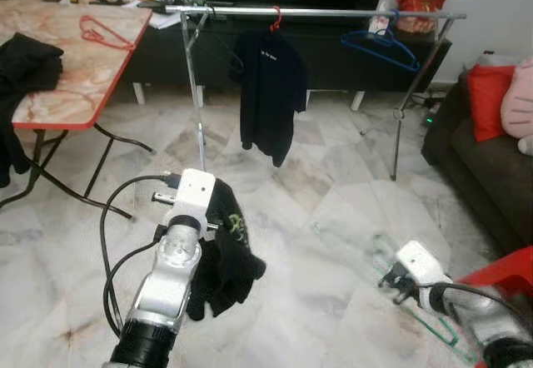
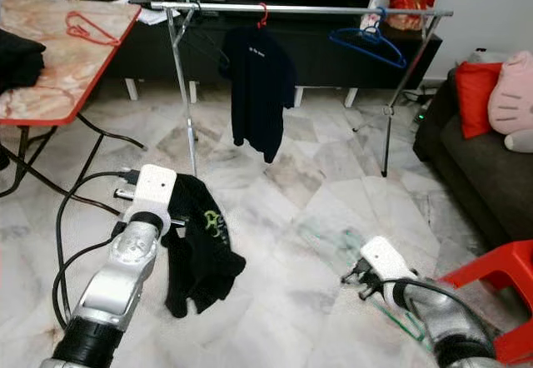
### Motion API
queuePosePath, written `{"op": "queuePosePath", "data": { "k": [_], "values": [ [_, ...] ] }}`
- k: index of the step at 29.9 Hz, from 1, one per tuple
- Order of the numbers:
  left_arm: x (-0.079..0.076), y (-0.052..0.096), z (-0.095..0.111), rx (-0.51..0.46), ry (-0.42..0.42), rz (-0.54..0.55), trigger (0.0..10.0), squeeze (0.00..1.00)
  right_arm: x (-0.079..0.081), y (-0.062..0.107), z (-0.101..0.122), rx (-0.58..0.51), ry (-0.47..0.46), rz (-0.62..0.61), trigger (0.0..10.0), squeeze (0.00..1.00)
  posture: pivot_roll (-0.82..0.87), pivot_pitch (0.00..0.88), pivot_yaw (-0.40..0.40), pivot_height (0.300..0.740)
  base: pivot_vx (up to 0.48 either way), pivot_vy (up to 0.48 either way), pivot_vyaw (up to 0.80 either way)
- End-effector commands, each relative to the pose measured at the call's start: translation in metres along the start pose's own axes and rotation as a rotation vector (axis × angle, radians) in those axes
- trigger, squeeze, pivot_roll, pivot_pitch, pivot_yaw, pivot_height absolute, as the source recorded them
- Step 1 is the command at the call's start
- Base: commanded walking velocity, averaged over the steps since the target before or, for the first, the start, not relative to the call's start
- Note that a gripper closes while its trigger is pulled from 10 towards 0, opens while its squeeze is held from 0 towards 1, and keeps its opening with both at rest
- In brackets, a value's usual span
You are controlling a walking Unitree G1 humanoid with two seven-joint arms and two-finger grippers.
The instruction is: Hang hanger
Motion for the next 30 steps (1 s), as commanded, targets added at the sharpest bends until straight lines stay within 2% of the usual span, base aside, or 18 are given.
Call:
{"op": "queuePosePath", "data": {
  "k": [1, 2, 4, 5, 6, 7, 8, 11, 14, 15, 16, 17, 20, 22, 24, 26, 30],
  "values": [
    [-0.001, 0.002, 0.023, -0.084, 0.069, -0.005, 10.0, 0.0, -0.008, 0.001, -0.022, 0.002, -0.163, -0.102, 0.0, 0.0, -0.04, 0.0, -0.072, 0.74, 0.0, 0.0, 0.0],
    [-0.002, 0.003, 0.026, -0.095, 0.092, -0.007, 10.0, 0.0, -0.006, 0.001, -0.033, 0.014, -0.213, -0.122, 0.0, 0.0, -0.02, 0.0, -0.06, 0.74, 0.0, 0.0, 0.0],
    [-0.001, 0.006, 0.032, -0.122, 0.134, -0.004, 10.0, 0.0, -0.004, 0.002, -0.054, 0.057, -0.238, -0.162, 0.0, 0.0, -0.02, 0.0, -0.052, 0.74, 0.0, 0.0, 0.0],
    [0.001, 0.009, 0.039, -0.153, 0.176, -0.002, 10.0, 0.0, -0.004, 0.006, -0.08, 0.12, -0.23, -0.222, 3.6, 0.0, -0.01, 0.0, -0.05, 0.74, 0.0, 0.0, 0.0],
    [0.002, 0.01, 0.041, -0.165, 0.19, -0.002, 10.0, 0.0, -0.004, 0.009, -0.091, 0.145, -0.225, -0.243, 3.6, 0.0, 0.0, 0.0, -0.046, 0.74, 0.0, 0.0, 0.0],
    [0.003, 0.011, 0.042, -0.172, 0.194, -0.001, 10.0, 0.0, -0.003, 0.01, -0.098, 0.161, -0.225, -0.254, 4.3, 0.0, 0.0, 0.0, -0.046, 0.74, 0.0, 0.0, 0.0],
    [0.004, 0.012, 0.043, -0.178, 0.196, 0.0, 10.0, 0.0, -0.003, 0.012, -0.103, 0.172, -0.227, -0.263, 10.0, 0.0, 0.01, 0.0, -0.044, 0.74, 0.0, 0.0, 0.0],
    [0.006, 0.017, 0.042, -0.187, 0.243, 0.004, 10.0, 0.0, -0.008, 0.023, -0.133, 0.221, -0.305, -0.372, 10.0, 0.0, 0.01, 0.0, -0.036, 0.74, 0.0, 0.0, 0.0],
    [0.01, 0.023, 0.04, -0.193, 0.265, 0.018, 10.0, 0.0, -0.007, 0.027, -0.142, 0.223, -0.337, -0.414, 10.0, 0.0, 0.02, 0.0, -0.028, 0.74, 0.0, 0.0, 0.0],
    [0.01, 0.025, 0.039, -0.193, 0.261, 0.024, 10.0, 0.0, -0.007, 0.028, -0.144, 0.214, -0.362, -0.432, 10.0, 0.0, 0.02, 0.0, -0.028, 0.74, 0.0, 0.0, 0.0],
    [0.011, 0.027, 0.036, -0.189, 0.241, 0.031, 10.0, 0.0, -0.007, 0.03, -0.148, 0.198, -0.428, -0.473, 10.0, 0.0, 0.01, 0.0, -0.025, 0.74, 0.0, 0.0, 0.0],
    [0.011, 0.027, 0.035, -0.187, 0.235, 0.032, 10.0, 0.0, -0.007, 0.031, -0.149, 0.195, -0.444, -0.482, 10.0, 0.0, 0.01, 0.0, -0.023, 0.74, 0.0, 0.0, 0.0],
    [0.016, 0.026, 0.028, -0.154, 0.271, 0.065, 10.0, 0.0, 0.005, 0.025, -0.145, 0.18, -0.402, -0.402, 10.0, 0.0, 0.02, 0.0, -0.026, 0.74, 0.0, 0.0, 0.0],
    [0.019, 0.026, 0.028, -0.156, 0.277, 0.078, 10.0, 0.0, 0.003, 0.024, -0.141, 0.159, -0.409, -0.411, 10.0, 0.0, 0.01, 0.0, -0.026, 0.74, 0.0, 0.0, 0.0],
    [0.02, 0.027, 0.026, -0.154, 0.274, 0.077, 10.0, 0.0, -0.006, 0.025, -0.135, 0.145, -0.381, -0.449, 10.0, 0.0, 0.02, 0.0, -0.028, 0.74, 0.0, 0.251, 0.0],
    [0.02, 0.027, 0.026, -0.155, 0.272, 0.076, 10.0, 0.0, -0.011, 0.027, -0.133, 0.129, -0.394, -0.476, 10.0, 0.0, 0.02, 0.0, -0.028, 0.74, 0.0, 0.251, 0.0],
    [0.021, 0.025, 0.026, -0.156, 0.275, 0.078, 10.0, 0.0, -0.008, 0.024, -0.129, 0.119, -0.393, -0.447, 10.0, 0.0, 0.01, 0.0, -0.021, 0.74, 0.0, 0.25, 0.0]
  ]
}}
Point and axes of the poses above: a point about 5 cm out from each wrist's last joint towards the gripper, its own y axis pointing back from the gripper into the wrist, its own z axis along the axis of the wrist's last joint, x = y × z, the point moved 6 cm from there along -y, pointing out of the wrist towards the gripper, and after that the axes turned 15 degrees about -y, right-handed, at the moved point
